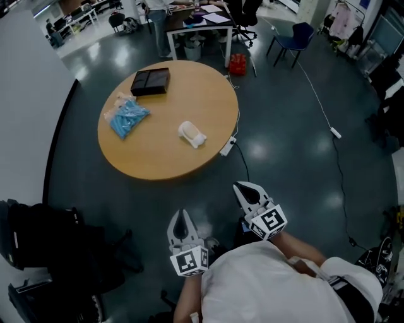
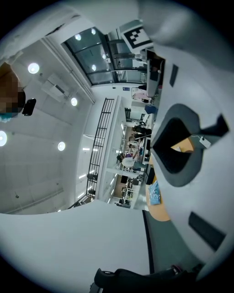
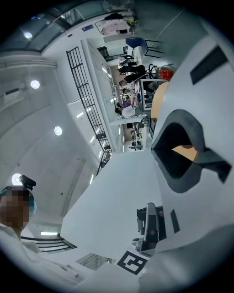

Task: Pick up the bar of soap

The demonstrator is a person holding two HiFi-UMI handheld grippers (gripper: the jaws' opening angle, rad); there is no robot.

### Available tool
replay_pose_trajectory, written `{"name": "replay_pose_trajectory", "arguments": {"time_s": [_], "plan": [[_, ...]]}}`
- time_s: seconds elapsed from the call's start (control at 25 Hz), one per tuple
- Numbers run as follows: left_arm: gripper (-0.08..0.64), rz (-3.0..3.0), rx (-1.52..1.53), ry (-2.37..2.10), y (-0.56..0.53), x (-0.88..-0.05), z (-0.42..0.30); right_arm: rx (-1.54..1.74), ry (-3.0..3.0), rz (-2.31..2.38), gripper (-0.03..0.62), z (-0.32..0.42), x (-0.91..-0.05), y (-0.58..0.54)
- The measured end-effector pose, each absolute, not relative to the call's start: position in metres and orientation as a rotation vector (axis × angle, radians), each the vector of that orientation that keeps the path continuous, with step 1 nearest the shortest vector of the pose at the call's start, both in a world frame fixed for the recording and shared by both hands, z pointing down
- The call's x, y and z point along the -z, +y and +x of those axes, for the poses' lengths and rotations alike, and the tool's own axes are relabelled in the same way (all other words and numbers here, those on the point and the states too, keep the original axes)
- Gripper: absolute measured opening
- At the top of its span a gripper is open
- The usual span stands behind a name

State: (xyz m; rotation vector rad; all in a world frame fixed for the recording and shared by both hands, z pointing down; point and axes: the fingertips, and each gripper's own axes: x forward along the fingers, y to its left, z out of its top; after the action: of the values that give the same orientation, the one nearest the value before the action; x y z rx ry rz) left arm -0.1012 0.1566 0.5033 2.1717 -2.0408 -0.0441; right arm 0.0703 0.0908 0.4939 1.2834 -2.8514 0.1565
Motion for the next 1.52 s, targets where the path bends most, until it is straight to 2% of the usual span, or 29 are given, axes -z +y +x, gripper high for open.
{"name": "replay_pose_trajectory", "arguments": {"time_s": [0.2,0.8,1.08,1.36,1.4,1.48,1.52], "plan": [[0.006,2.129,0.084,-2.03,0.124,-0.511,-0.108,-0.165,-2.828,1.269,0.012,0.061,-0.5,0.063],[0.006,2.035,0.046,-2.122,-0.071,-0.51,-0.143,-0.158,-2.846,1.033,0.012,-0.008,-0.529,-0.138],[0.006,2.144,0.06,-2.078,-0.124,-0.508,-0.166,-0.21,-2.704,1.045,0.012,-0.037,-0.592,-0.2],[0.006,2.127,0.055,-2.027,-0.147,-0.522,-0.186,-0.286,-2.451,0.922,0.017,-0.074,-0.695,-0.243],[0.006,2.123,0.054,-2.026,-0.148,-0.522,-0.188,-0.309,-2.409,0.912,0.029,-0.076,-0.709,-0.247],[0.006,2.112,0.057,-2.023,-0.148,-0.523,-0.191,-0.358,-2.313,0.881,0.202,-0.079,-0.738,-0.254],[0.006,2.107,0.059,-2.023,-0.148,-0.524,-0.192,-0.375,-2.264,0.865,0.222,-0.08,-0.75,-0.256]]}}
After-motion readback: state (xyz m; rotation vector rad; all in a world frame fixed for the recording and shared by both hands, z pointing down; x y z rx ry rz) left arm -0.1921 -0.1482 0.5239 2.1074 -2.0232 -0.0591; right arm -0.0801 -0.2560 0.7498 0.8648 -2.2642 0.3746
